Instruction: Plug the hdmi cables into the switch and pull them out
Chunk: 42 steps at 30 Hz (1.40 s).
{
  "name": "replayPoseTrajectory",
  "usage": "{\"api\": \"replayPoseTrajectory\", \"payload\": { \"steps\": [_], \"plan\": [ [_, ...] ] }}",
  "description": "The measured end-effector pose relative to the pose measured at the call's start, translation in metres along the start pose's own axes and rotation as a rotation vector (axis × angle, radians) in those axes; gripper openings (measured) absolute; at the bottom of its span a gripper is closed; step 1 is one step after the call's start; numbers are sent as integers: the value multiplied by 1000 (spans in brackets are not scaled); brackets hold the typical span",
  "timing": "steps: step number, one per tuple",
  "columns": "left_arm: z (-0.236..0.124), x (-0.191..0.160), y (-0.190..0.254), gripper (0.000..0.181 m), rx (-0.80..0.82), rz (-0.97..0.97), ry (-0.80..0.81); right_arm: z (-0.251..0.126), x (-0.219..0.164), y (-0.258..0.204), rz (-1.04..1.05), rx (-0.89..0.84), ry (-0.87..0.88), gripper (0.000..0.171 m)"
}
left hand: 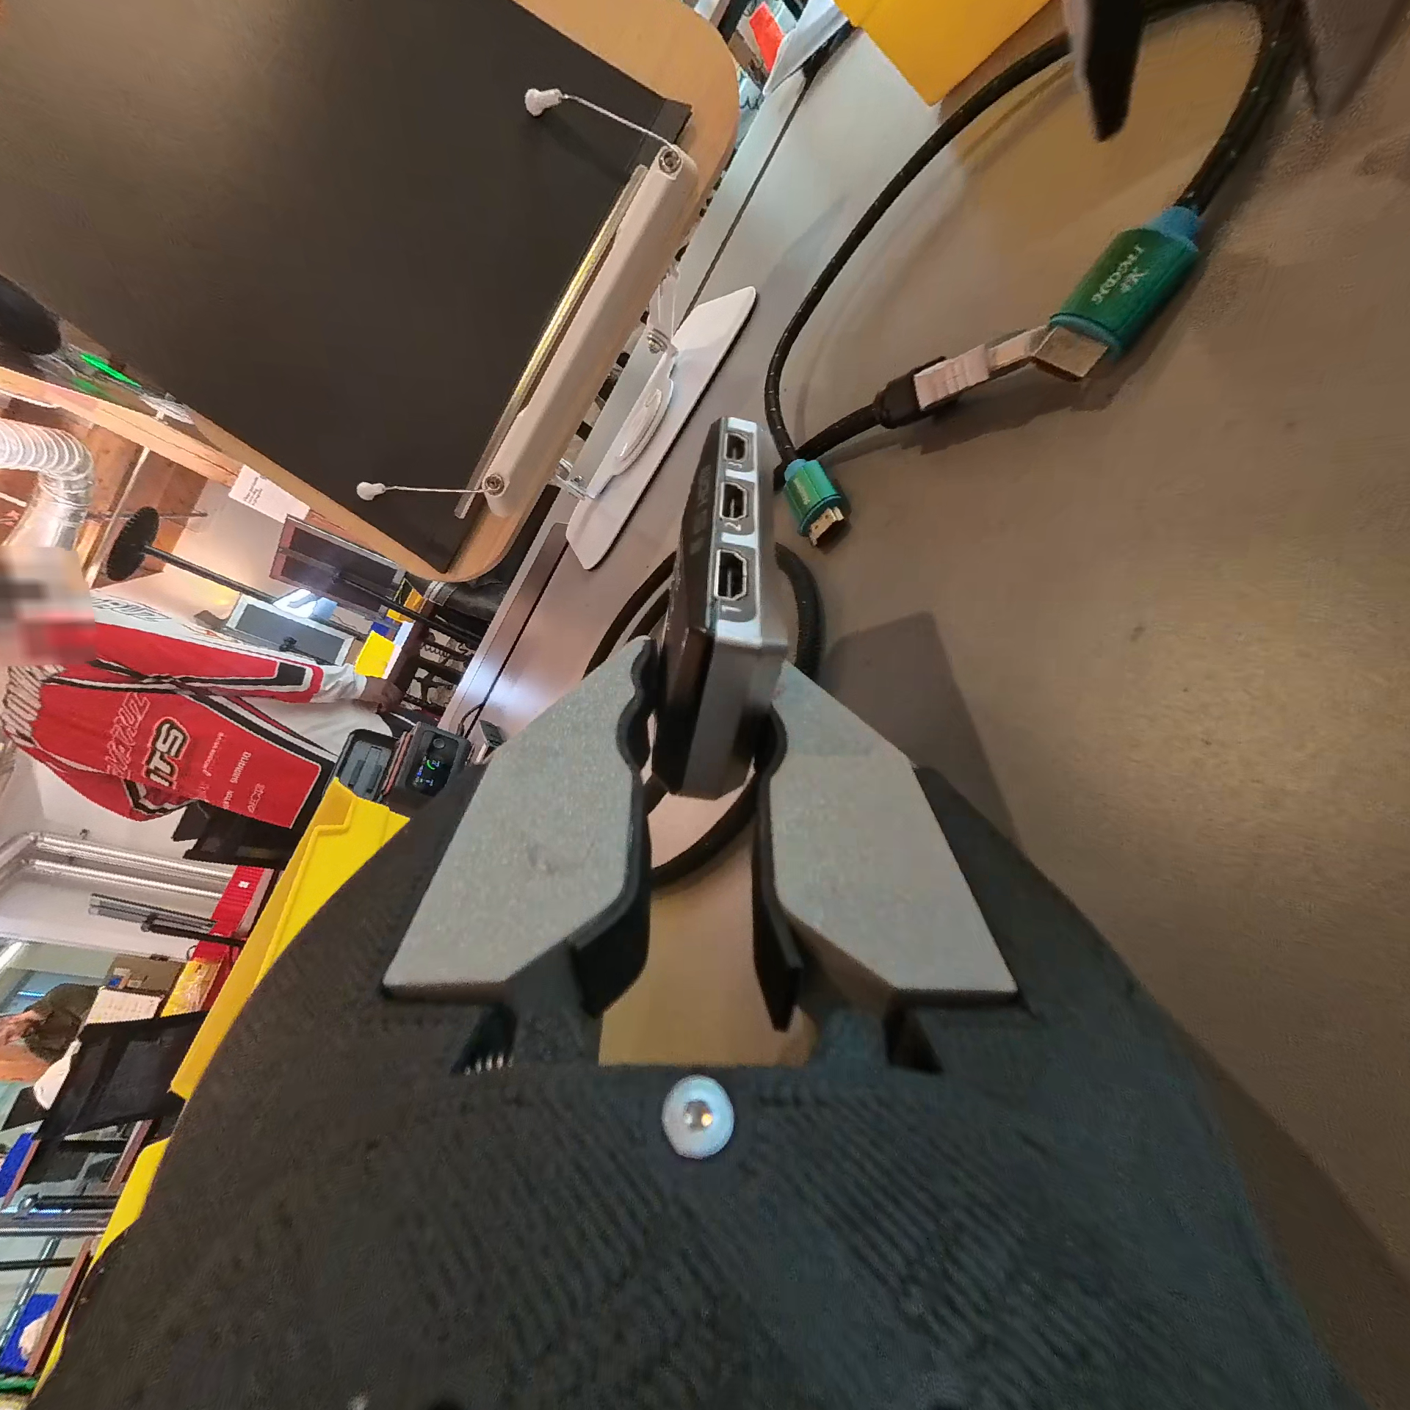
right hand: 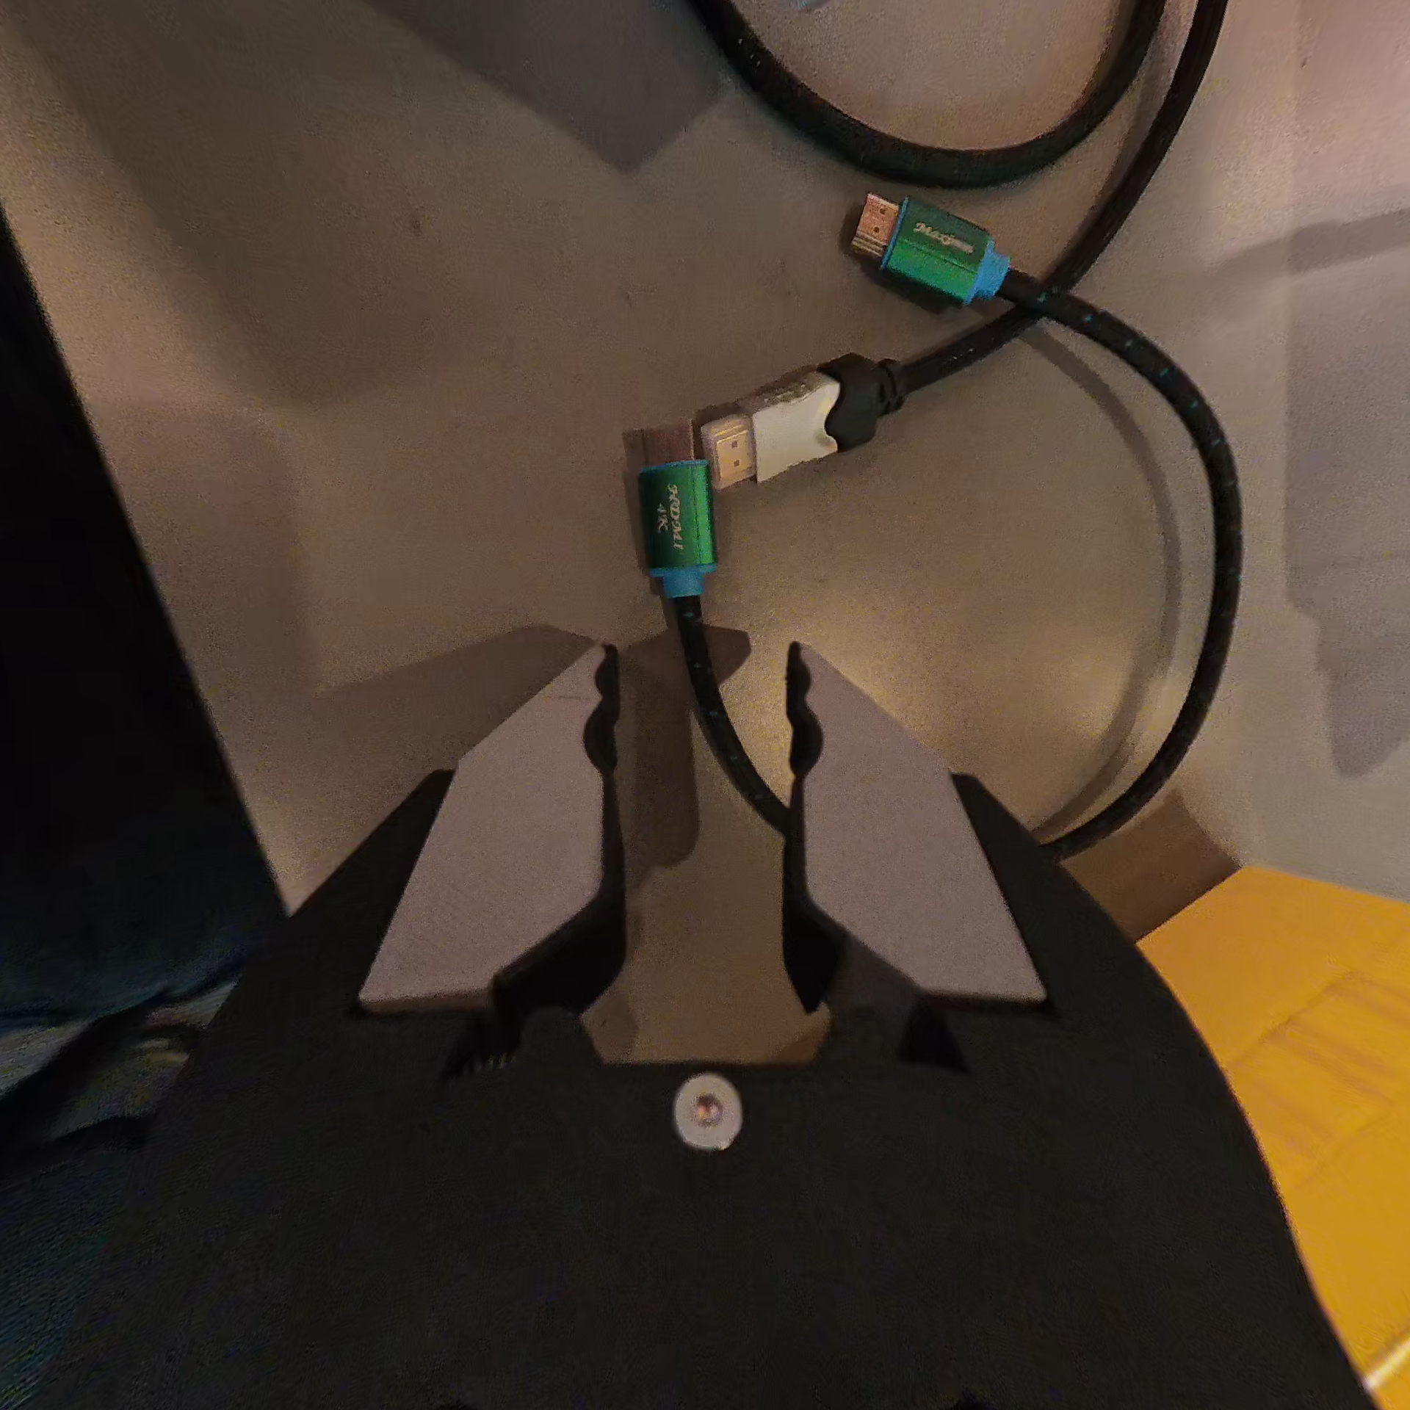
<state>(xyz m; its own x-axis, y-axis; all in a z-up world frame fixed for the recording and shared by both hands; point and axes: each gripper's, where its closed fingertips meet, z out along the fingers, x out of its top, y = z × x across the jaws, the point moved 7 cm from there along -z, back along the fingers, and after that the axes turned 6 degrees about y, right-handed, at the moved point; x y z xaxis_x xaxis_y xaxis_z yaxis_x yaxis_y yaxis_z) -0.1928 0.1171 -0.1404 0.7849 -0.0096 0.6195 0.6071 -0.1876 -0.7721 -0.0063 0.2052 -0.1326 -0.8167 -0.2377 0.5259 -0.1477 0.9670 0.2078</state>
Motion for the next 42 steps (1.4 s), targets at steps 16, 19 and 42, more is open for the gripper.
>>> {"api": "replayPoseTrajectory", "payload": {
  "steps": [16, 19, 42],
  "plan": [
    [3, -2, 4, 22, -16, 35, -32, 29, 10, -9, -281, -238, 286, 21],
    [3, -2, 4, 22, -17, 31, -30, 30, 12, -10, -340, -224, 275, 15],
    [7, -4, 13, 20, 77, 277, -124, 6, 62, -18, 386, 100, 468, 8]
  ]
}}
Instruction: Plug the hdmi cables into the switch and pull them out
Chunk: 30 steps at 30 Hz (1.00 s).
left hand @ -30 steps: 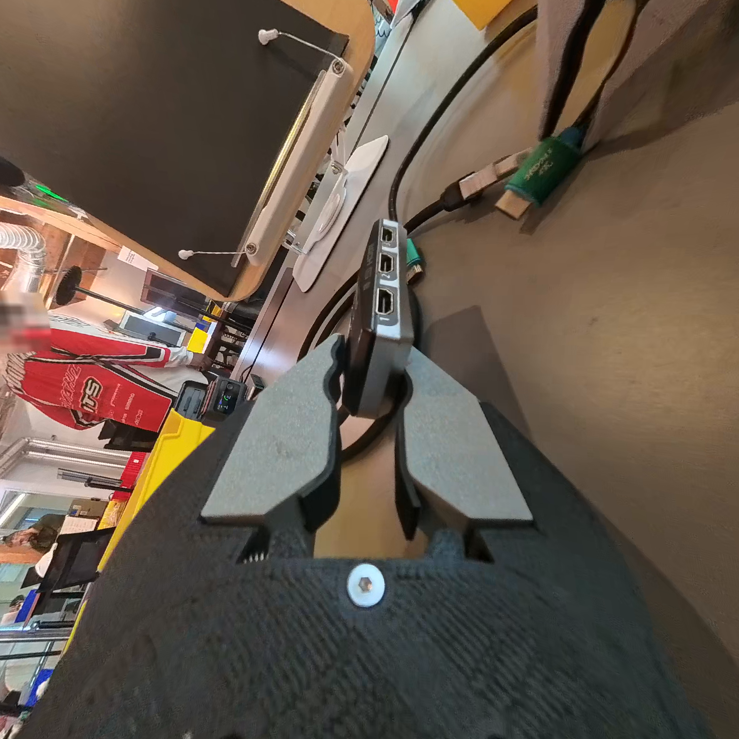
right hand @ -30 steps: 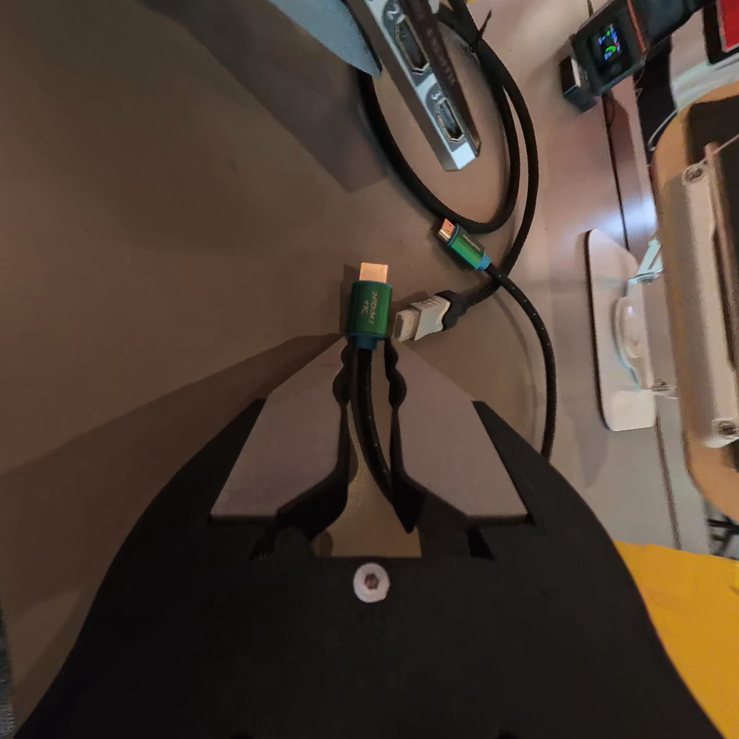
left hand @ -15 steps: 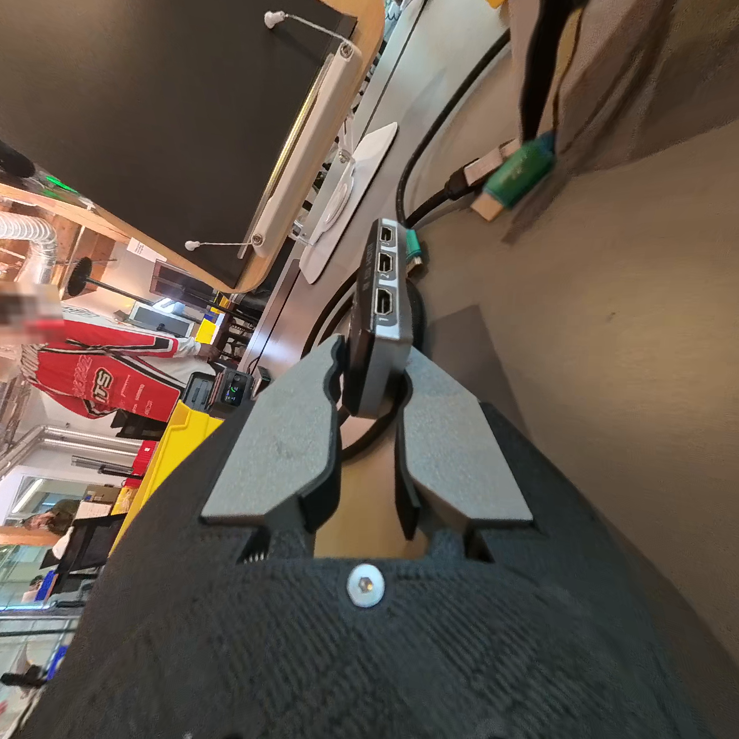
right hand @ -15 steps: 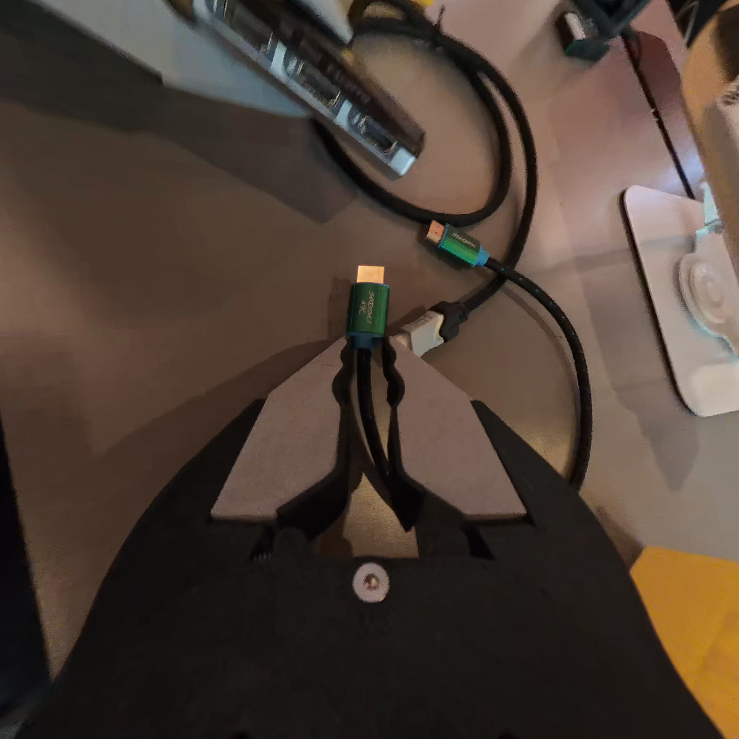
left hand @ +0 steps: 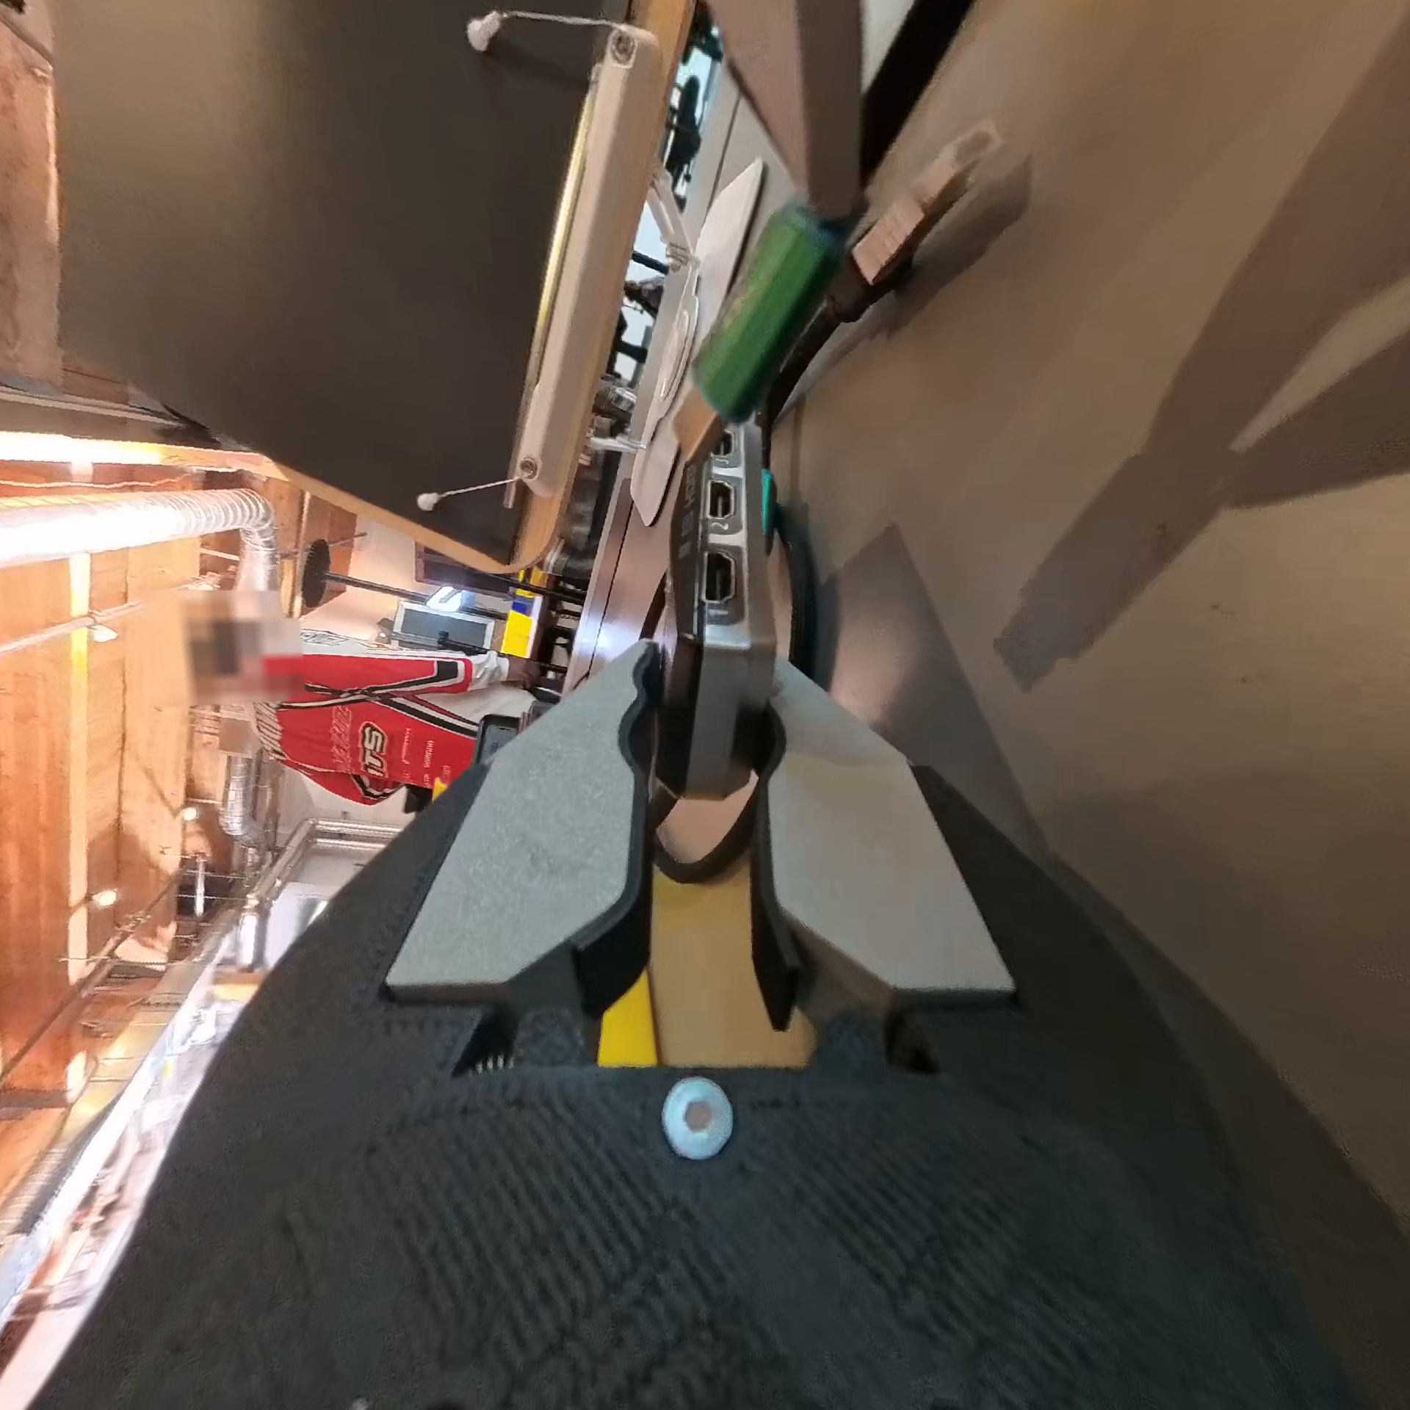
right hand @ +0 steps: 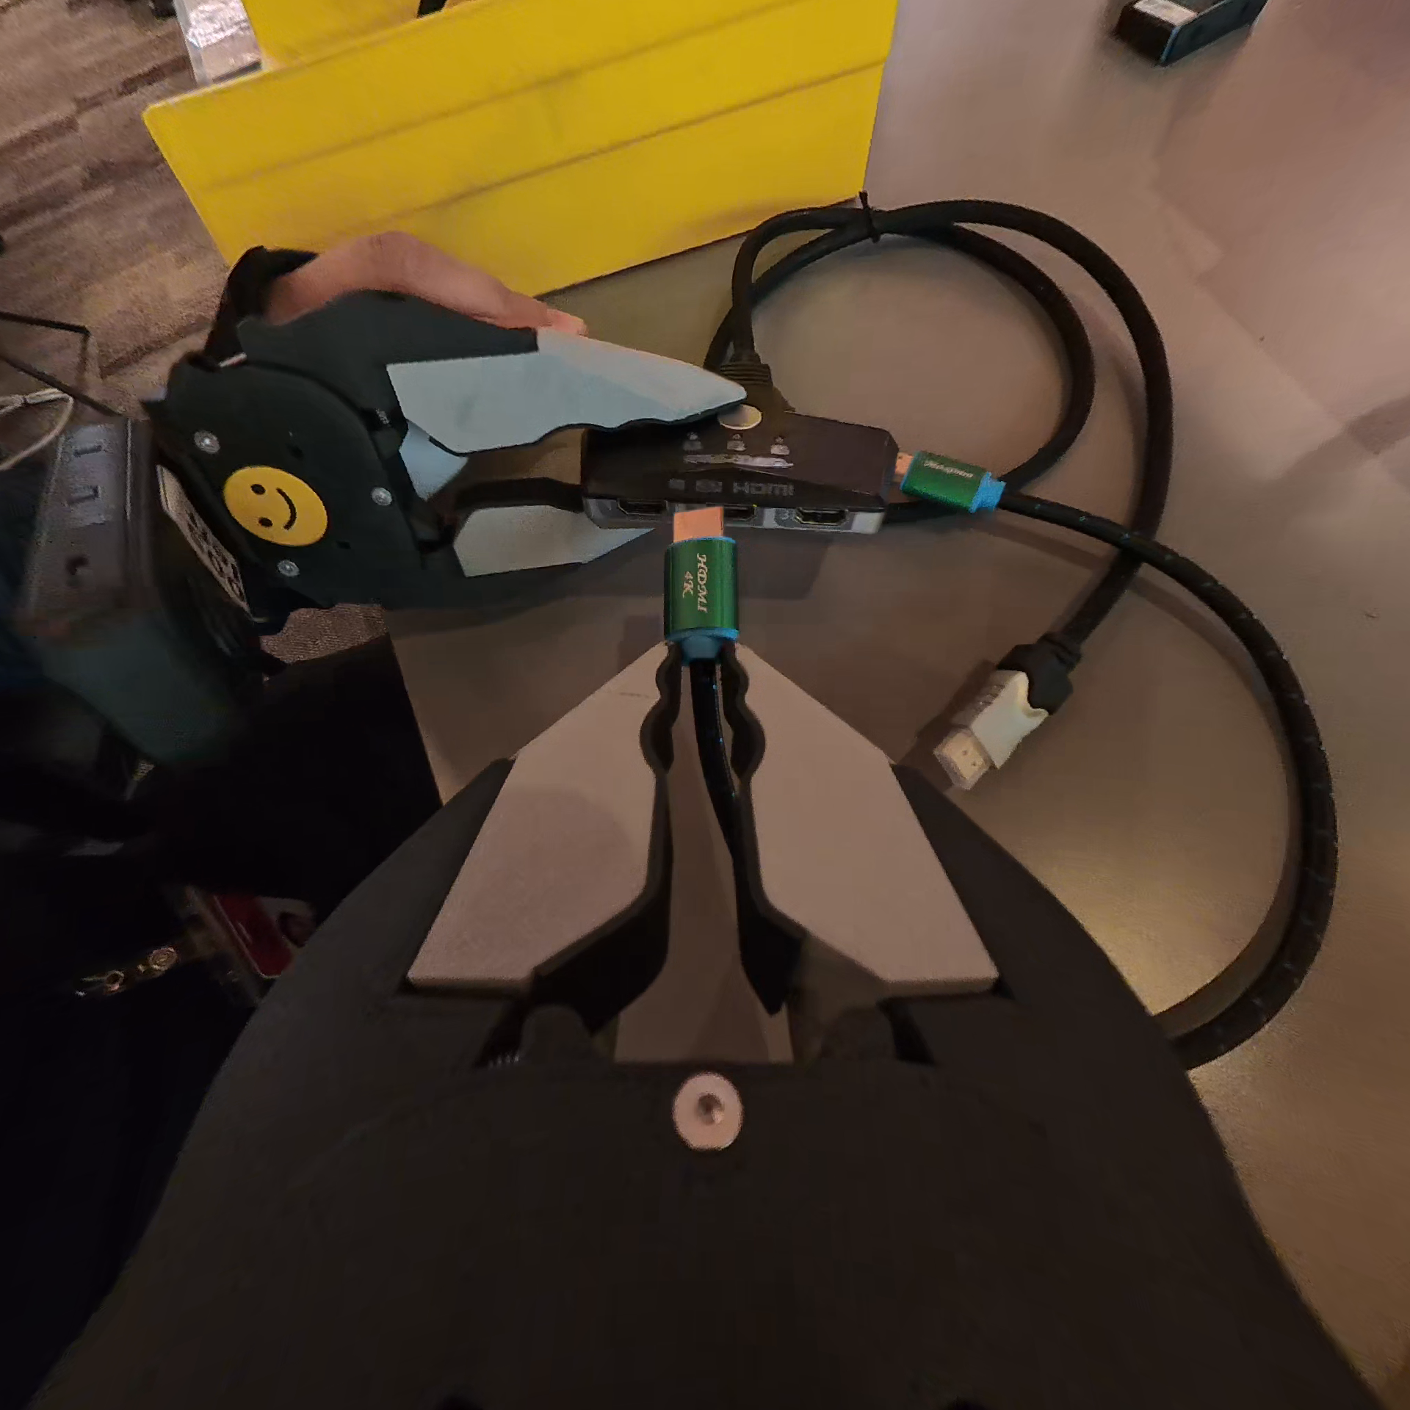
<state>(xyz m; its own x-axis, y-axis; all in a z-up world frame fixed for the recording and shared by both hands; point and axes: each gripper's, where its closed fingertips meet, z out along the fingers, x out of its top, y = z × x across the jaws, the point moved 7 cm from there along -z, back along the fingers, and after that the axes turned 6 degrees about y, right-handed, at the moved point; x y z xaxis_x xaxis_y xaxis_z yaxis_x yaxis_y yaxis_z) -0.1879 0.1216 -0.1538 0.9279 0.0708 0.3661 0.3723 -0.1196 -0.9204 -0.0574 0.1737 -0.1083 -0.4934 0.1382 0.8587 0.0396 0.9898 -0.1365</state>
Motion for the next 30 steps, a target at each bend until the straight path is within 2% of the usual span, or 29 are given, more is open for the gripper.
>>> {"api": "replayPoseTrajectory", "payload": {
  "steps": [7, 15, 26, 30],
  "plan": [
    [0, 1, 1, 20, 24, 68, -8, 9, 2, -5, 16, -42, -104, 8],
    [0, 2, 3, 20, 51, 142, -14, 16, 4, -11, 25, 7, -228, 8],
    [-1, 4, 1, 19, 104, 202, -13, 20, 7, -14, 67, 69, -311, 8],
    [-1, 4, 2, 19, 112, 222, -15, 18, 9, -15, 81, 91, -293, 8]
  ]
}}
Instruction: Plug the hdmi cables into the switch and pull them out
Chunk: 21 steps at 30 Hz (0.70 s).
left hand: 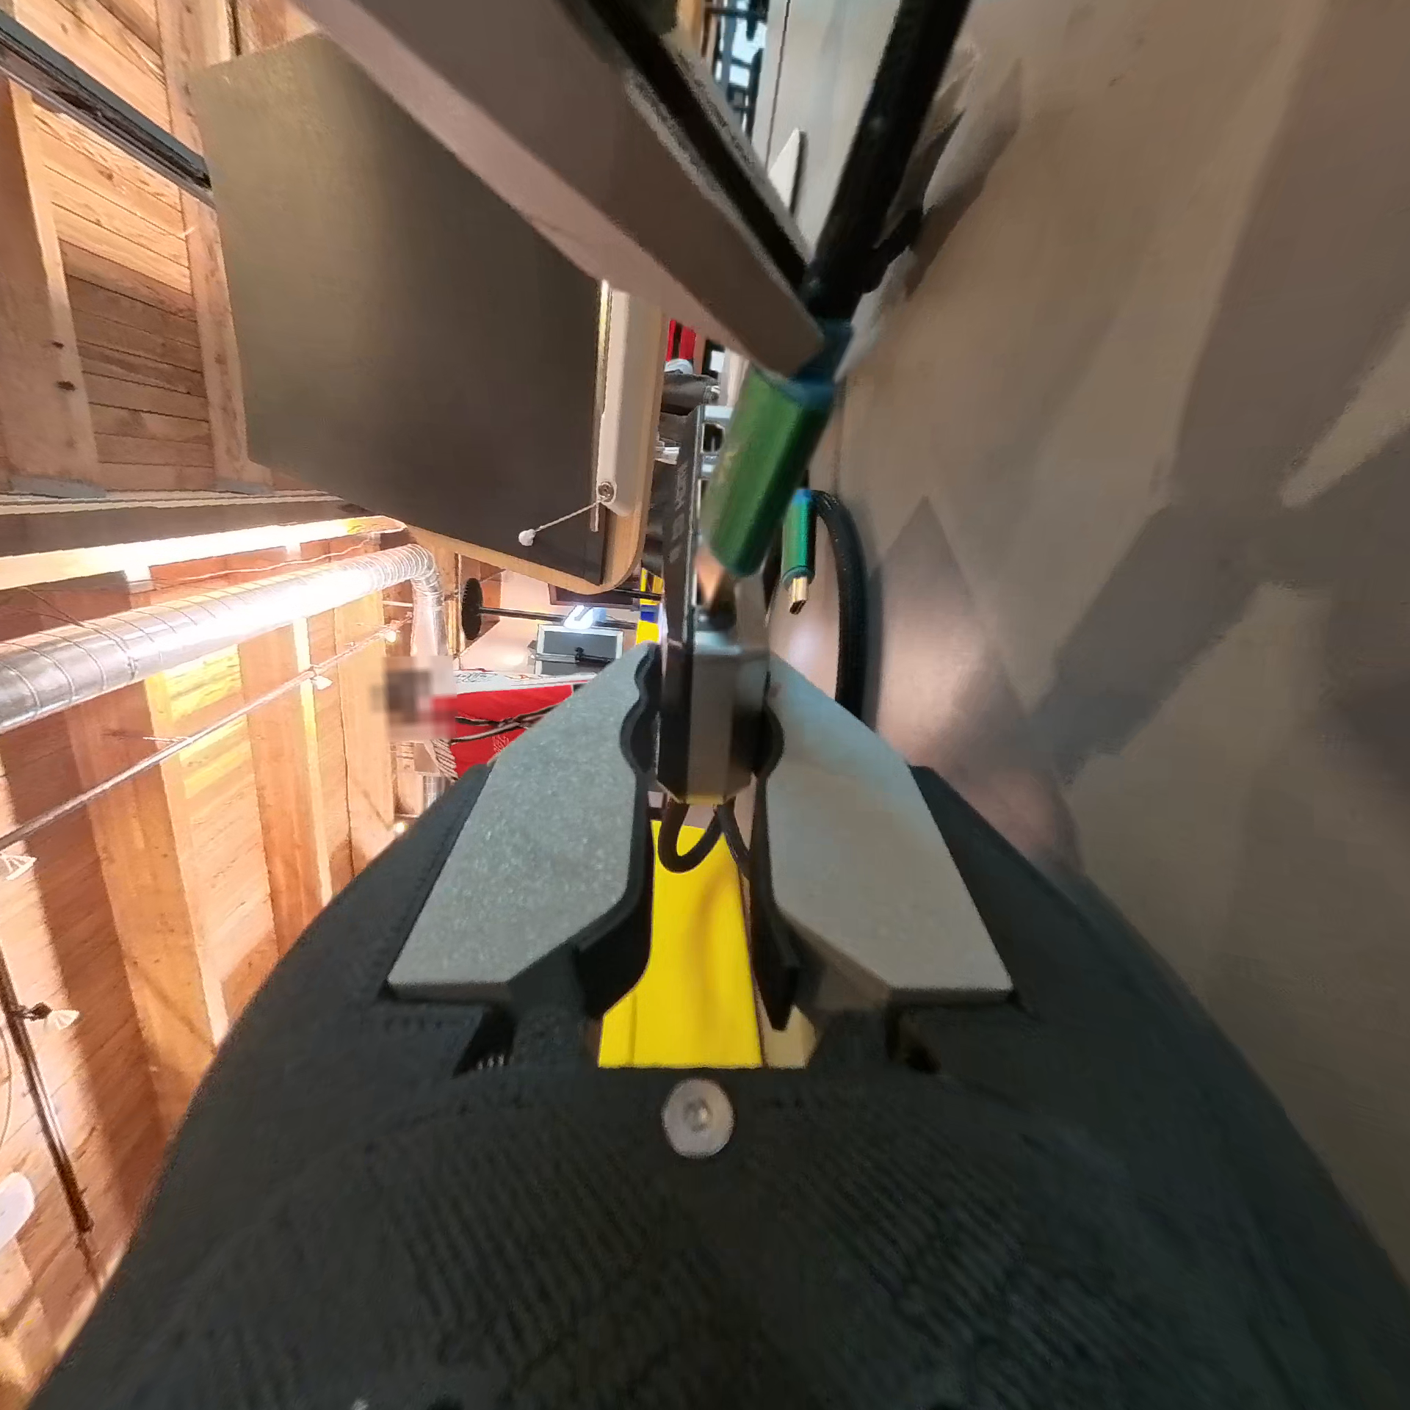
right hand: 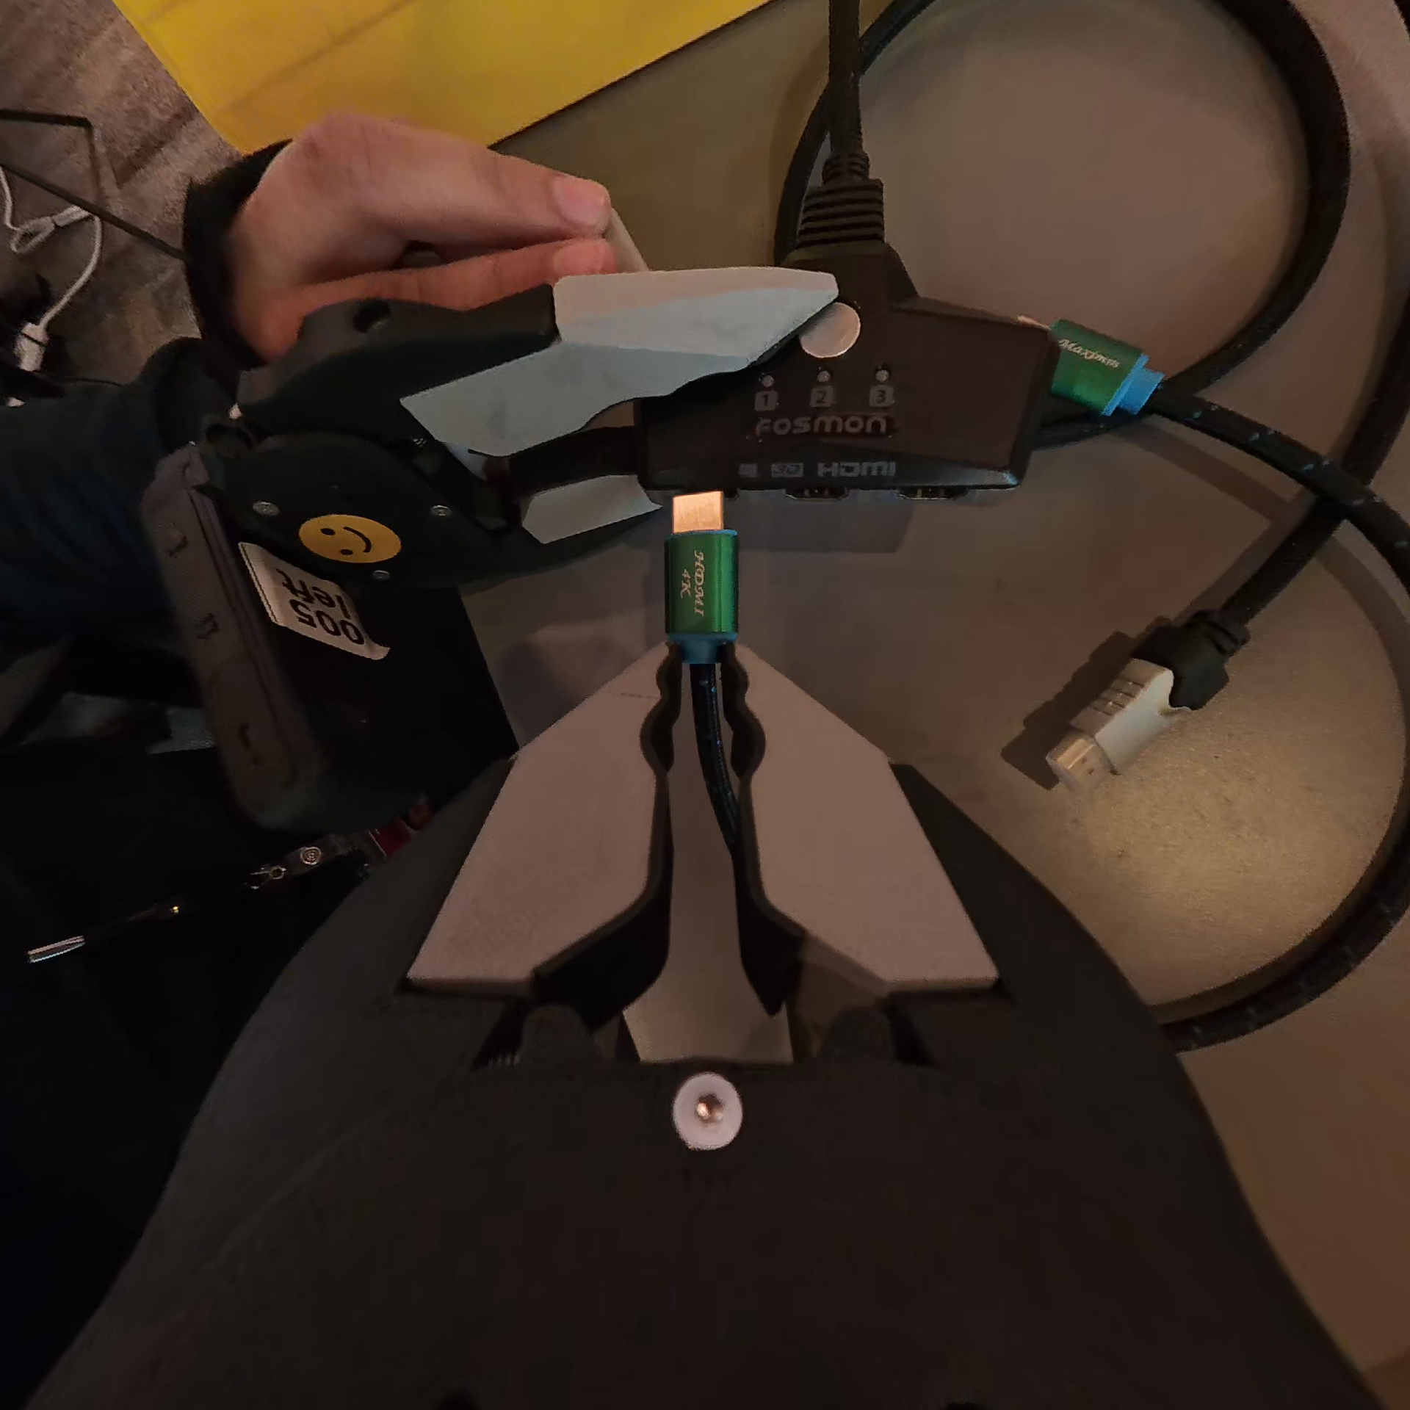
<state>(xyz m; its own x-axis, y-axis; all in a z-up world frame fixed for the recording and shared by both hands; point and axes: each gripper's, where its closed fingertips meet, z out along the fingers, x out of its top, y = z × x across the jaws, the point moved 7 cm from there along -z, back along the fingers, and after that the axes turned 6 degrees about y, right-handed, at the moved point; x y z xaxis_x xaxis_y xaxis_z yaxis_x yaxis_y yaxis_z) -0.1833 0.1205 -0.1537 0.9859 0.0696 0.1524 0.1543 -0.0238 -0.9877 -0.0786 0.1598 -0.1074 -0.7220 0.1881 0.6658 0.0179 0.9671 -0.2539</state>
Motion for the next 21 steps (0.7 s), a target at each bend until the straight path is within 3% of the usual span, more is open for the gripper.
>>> {"api": "replayPoseTrajectory", "payload": {
  "steps": [21],
  "plan": [
    [-2, 2, -3, 19, 72, 87, -10, -1, -1, 7, 138, 114, 1, 8]
  ]
}}
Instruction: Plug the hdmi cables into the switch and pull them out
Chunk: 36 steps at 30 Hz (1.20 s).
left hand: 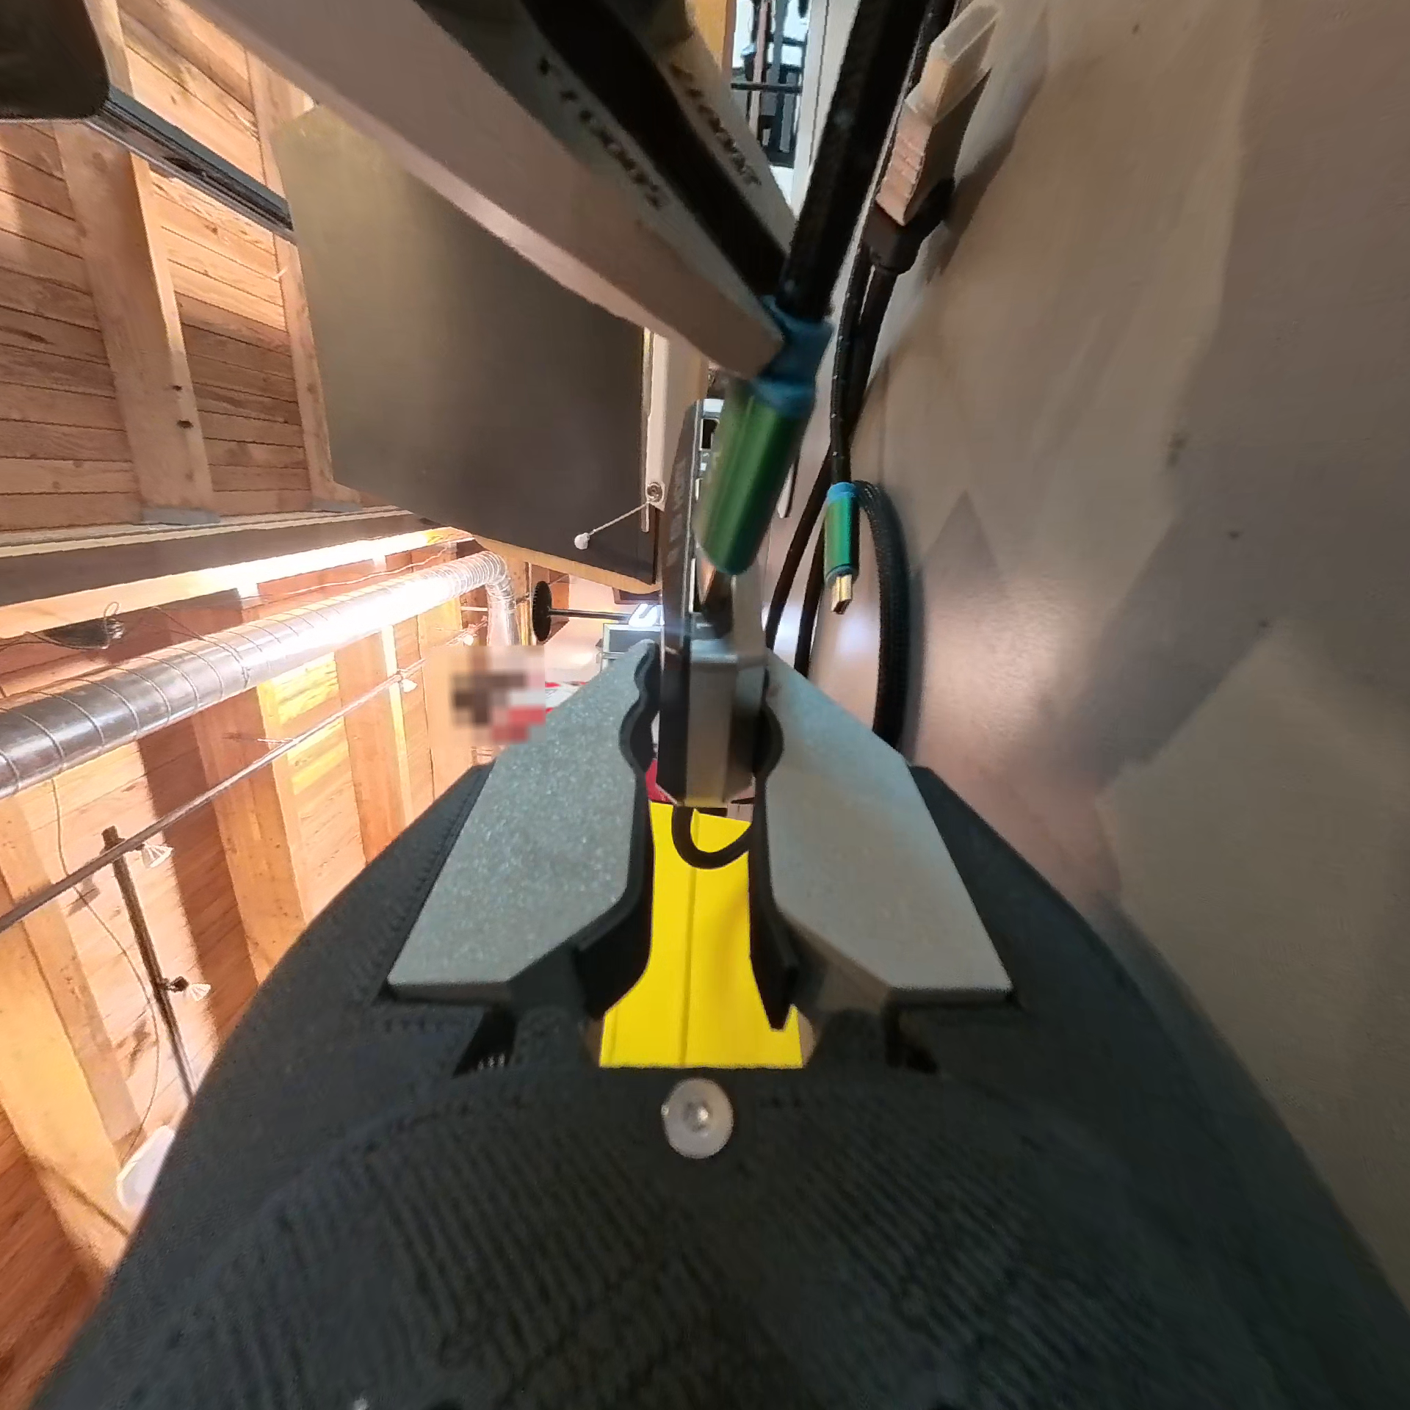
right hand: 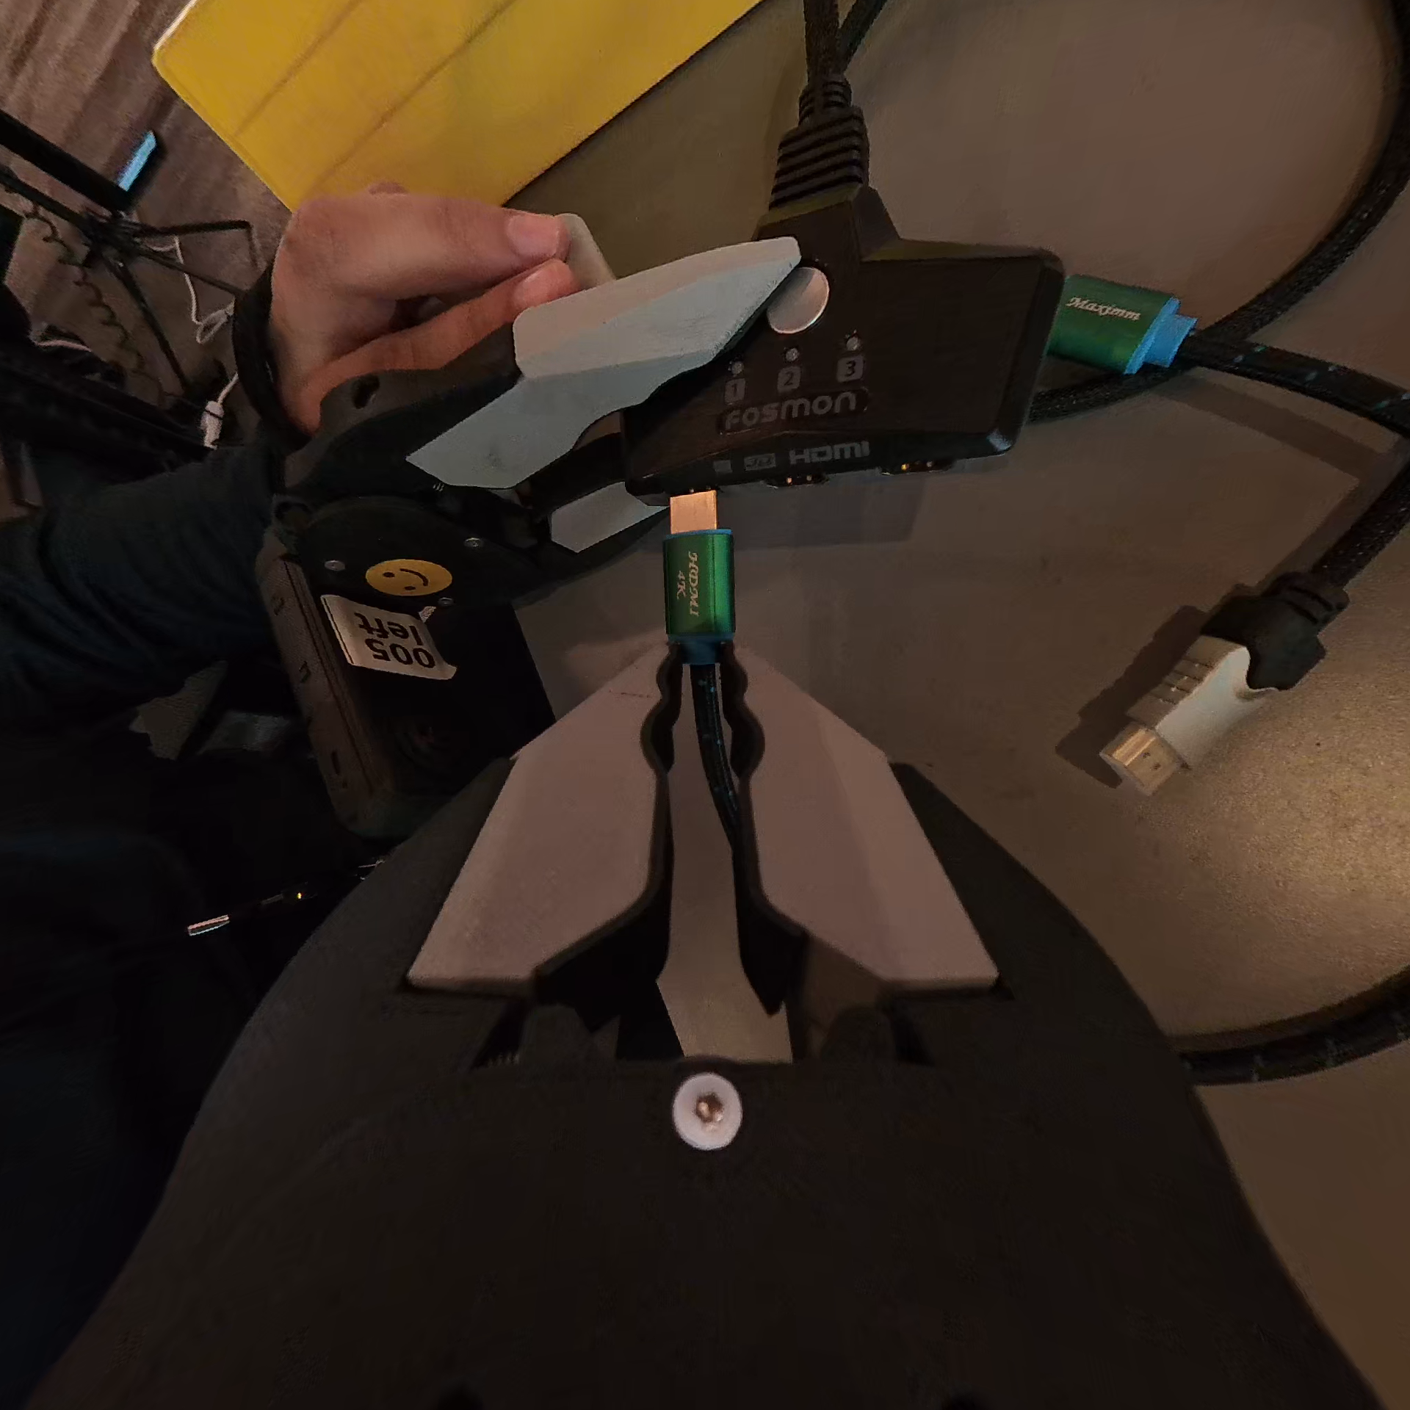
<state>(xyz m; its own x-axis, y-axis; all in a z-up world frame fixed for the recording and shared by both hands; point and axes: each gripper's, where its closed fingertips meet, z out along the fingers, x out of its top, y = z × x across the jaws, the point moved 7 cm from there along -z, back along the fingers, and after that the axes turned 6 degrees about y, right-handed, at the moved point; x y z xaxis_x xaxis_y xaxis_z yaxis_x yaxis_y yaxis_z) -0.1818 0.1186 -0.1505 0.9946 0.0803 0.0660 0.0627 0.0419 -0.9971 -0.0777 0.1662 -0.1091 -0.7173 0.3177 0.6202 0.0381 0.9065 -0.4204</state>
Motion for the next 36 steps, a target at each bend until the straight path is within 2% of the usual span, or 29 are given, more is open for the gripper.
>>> {"api": "replayPoseTrajectory", "payload": {
  "steps": [19, 36],
  "plan": [
    [0, 0, 0, 18, 18, 29, -2, 2, -1, 6, 139, 144, 12, 7],
    [-2, 3, 0, 18, 26, 45, 17, 6, -4, 10, 264, 255, -47, 6]
  ]
}}
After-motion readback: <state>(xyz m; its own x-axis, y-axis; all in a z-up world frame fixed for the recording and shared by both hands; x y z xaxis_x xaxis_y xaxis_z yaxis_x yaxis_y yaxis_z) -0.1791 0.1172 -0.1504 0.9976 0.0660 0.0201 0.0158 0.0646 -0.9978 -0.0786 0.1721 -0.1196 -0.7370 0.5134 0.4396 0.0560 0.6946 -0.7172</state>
